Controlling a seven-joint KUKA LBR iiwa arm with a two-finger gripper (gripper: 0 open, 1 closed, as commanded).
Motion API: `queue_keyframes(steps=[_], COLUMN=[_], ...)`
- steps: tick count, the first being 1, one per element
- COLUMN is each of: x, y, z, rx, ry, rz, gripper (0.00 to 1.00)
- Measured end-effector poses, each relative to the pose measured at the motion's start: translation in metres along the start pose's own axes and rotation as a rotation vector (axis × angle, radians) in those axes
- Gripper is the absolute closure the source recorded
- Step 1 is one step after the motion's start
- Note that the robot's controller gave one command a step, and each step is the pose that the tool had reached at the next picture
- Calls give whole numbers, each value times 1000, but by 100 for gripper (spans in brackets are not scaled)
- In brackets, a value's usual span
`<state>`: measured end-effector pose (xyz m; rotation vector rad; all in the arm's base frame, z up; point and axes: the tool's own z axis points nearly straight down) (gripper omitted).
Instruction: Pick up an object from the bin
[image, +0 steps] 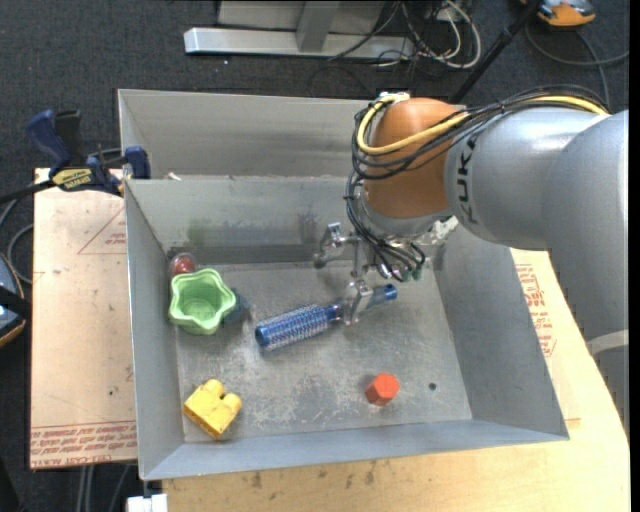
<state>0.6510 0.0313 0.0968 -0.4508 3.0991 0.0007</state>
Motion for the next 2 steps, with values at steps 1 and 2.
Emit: queue_keyframes(steps=[1,2], x=[2,-2], y=[0,3], z=[4,-119], rx=[-2,0], ry=[7,-1], rz=[0,35], gripper=[100,100])
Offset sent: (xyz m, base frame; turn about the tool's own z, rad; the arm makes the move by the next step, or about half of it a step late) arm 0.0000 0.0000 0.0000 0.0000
